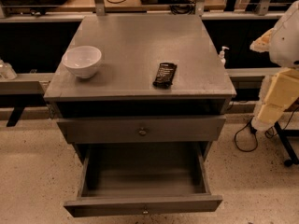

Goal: Close middle drawer

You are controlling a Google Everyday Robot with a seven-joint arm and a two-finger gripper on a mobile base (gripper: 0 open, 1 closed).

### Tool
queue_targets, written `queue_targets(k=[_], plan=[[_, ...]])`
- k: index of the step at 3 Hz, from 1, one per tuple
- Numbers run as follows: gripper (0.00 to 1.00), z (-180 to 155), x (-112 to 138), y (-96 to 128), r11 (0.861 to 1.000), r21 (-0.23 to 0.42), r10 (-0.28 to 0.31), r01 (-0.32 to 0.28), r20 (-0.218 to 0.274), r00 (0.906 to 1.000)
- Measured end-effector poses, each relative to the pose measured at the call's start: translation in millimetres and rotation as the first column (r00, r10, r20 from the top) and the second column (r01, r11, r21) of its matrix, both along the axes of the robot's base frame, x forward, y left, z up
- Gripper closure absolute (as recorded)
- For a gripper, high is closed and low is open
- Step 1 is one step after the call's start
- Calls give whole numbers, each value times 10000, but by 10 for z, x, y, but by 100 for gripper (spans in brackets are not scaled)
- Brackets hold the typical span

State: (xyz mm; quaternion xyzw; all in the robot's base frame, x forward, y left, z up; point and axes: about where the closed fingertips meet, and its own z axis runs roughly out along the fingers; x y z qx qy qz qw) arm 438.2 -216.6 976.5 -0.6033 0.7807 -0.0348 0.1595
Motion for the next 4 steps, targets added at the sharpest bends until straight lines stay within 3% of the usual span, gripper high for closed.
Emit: queue_targets(k=[1, 2, 3, 4], plan=[[0, 0, 0, 0, 10000, 0, 0, 0, 1, 10000], [0, -95, 38, 172, 9941, 805, 726, -731, 82, 9973], [0, -356, -84, 614, 9477, 2209, 2167, -2303, 846, 9726], [0, -601, -213, 1017, 9002, 2948, 2946, -3204, 1295, 9468]])
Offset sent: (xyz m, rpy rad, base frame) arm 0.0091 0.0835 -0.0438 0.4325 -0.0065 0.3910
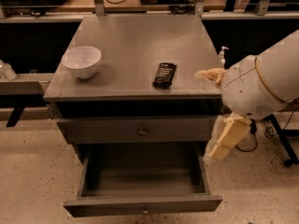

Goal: Close middle drawer

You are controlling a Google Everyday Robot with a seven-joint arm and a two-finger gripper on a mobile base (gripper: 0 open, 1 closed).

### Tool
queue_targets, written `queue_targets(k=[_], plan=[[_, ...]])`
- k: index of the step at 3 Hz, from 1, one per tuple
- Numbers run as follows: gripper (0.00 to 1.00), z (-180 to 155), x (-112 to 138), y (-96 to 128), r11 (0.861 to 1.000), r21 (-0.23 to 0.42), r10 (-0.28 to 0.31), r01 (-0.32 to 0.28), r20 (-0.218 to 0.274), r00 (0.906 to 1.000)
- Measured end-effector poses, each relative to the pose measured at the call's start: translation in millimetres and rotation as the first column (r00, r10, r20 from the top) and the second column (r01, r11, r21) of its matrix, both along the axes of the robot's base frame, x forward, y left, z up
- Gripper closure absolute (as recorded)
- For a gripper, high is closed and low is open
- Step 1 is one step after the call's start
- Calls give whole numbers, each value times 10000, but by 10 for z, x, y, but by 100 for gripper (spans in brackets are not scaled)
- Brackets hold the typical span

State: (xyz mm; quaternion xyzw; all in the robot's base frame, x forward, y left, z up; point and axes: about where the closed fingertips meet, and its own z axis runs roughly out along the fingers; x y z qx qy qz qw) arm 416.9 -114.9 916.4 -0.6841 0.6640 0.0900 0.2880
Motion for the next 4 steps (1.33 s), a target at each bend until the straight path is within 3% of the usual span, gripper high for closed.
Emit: queue_targets(k=[1, 2, 3, 4], plan=[[0, 0, -1, 6, 10000, 4, 12, -12, 6, 10000], [0, -149, 65, -33, 9980, 458, 431, -433, 57, 9991], [0, -689, 114, -263, 9897, 1376, 378, -393, 137, 9992], [0, -1328, 151, -666, 9762, 2155, -370, 225, 638, 9973]])
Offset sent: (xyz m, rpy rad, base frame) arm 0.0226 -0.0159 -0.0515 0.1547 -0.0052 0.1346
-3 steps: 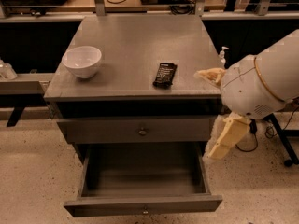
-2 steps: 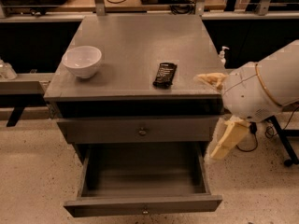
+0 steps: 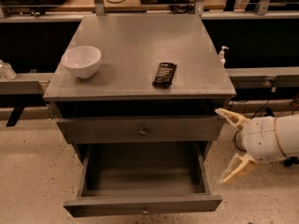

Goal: Close middle drawer

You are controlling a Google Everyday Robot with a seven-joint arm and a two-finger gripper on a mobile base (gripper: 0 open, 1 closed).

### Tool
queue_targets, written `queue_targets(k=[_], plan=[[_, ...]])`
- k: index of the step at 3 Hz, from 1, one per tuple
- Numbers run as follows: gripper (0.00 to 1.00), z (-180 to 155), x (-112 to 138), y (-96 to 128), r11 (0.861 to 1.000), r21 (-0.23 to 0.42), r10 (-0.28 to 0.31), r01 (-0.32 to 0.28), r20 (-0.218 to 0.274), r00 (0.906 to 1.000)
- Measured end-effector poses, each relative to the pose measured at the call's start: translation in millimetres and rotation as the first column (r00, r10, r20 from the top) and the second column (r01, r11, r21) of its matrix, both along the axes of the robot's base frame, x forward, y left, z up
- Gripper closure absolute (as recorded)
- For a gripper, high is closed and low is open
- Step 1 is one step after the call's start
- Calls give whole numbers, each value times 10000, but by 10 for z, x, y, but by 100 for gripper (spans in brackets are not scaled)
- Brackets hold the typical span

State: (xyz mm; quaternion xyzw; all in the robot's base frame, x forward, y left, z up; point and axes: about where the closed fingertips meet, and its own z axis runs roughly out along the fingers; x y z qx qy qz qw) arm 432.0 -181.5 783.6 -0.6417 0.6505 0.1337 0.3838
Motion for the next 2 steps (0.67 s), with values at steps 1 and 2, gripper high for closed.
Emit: queue_targets(k=[1, 2], plan=[[0, 31, -3, 38, 9999, -58, 102, -102, 7, 9999], [0, -270, 19, 234, 9991, 170, 394, -388, -383, 9985]])
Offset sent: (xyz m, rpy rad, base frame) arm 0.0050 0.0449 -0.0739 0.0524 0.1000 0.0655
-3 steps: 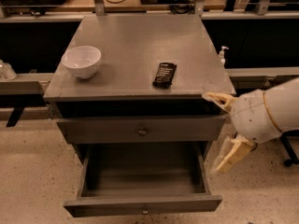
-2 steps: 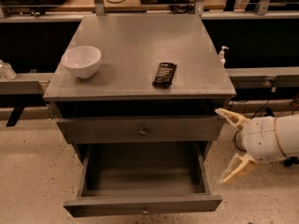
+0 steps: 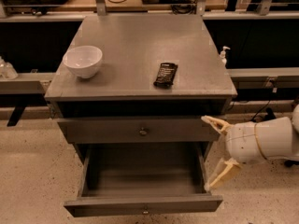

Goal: Close middle drawer

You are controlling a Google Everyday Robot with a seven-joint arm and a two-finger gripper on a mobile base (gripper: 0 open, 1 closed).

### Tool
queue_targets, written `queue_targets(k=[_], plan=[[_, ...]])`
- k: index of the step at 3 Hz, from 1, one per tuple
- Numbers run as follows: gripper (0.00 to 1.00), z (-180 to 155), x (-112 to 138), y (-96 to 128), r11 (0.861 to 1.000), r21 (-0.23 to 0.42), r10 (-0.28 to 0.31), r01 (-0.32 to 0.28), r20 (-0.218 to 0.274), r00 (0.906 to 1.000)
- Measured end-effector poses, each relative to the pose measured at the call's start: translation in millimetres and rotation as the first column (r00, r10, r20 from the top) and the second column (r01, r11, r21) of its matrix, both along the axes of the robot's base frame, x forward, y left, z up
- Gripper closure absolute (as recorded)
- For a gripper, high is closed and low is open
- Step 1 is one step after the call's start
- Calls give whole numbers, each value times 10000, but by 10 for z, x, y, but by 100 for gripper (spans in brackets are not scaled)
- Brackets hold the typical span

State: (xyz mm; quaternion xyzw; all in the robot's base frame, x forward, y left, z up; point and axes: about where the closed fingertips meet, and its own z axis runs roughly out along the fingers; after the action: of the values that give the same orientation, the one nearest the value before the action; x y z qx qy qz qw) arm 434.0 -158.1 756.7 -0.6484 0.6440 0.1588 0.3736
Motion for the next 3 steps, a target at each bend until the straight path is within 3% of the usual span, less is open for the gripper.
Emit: queue_targets(k=[1, 2, 3], plan=[[0, -706, -136, 213, 9987, 502, 130, -109, -417, 9990], [0, -1375, -497, 301, 9956, 918, 285, -203, -895, 9956], [0, -1481, -563, 323, 9945, 1013, 353, -248, -1038, 9940]])
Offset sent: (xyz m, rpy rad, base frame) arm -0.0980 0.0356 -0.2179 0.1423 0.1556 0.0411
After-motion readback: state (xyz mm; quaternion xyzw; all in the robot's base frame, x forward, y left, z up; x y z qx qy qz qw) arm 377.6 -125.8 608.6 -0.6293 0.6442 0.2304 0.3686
